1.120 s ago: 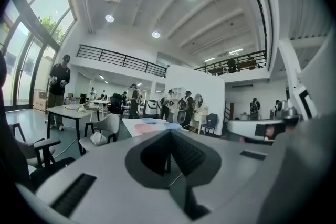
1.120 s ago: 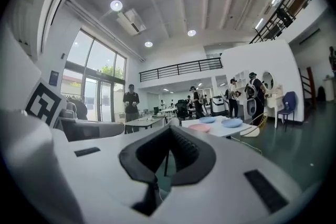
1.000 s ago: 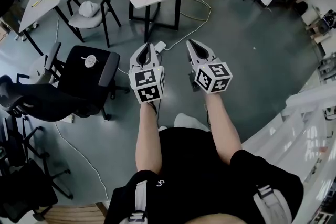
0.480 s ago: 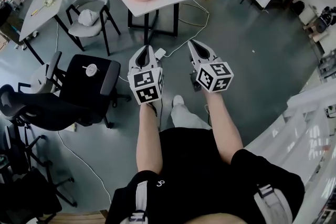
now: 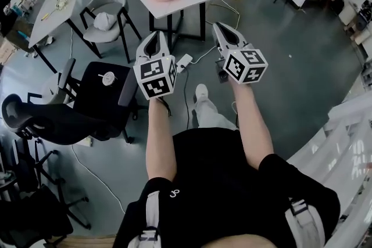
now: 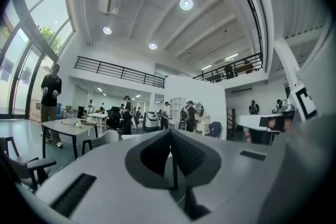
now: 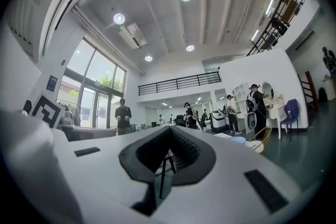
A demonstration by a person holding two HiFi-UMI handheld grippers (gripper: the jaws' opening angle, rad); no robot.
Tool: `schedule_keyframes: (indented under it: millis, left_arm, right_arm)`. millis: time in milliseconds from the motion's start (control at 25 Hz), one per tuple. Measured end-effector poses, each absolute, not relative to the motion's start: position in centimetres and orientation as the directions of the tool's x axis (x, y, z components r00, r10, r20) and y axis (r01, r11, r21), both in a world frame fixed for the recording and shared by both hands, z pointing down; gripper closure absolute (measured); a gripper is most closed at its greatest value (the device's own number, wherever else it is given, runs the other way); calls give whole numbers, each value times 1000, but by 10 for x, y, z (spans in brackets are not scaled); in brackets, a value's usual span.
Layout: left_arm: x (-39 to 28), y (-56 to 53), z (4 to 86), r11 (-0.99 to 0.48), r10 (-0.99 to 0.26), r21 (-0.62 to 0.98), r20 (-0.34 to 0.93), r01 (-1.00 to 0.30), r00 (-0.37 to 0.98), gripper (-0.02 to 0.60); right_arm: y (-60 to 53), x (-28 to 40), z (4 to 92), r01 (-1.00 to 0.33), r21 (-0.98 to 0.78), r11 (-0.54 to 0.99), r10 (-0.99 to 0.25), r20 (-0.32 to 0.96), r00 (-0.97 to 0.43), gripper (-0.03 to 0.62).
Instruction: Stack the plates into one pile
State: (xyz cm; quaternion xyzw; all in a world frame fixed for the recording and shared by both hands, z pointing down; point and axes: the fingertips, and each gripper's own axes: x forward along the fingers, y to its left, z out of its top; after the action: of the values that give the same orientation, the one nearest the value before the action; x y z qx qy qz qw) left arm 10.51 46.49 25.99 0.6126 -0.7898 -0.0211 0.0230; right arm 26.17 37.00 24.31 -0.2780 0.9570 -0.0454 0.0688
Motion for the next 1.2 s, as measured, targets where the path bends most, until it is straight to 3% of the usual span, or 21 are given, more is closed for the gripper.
schedule_keyframes:
  millis: [480,720,1000,1200]
  left_arm:
    - [44,363,225,301,-949,21,-90,-953,-302,566]
    - [3,294,235,346,-935,46,-72,-937,-348,566]
    - [-40,210,278,385,-923,49,38,-922,-384,567]
    - [-74,153,293,420,-906,56,83,-906,-415,566]
  right_arm:
    - [257,210,196,-464,-113,878,-477,-257,-840,586]
    - [180,155,210,-426,-100,899,-438,-216,-873,586]
    - [102,74,236,-359,-156,920,-383,-171,-908,586]
    - [39,41,258,-355,-184,917,-374,-82,-924,586]
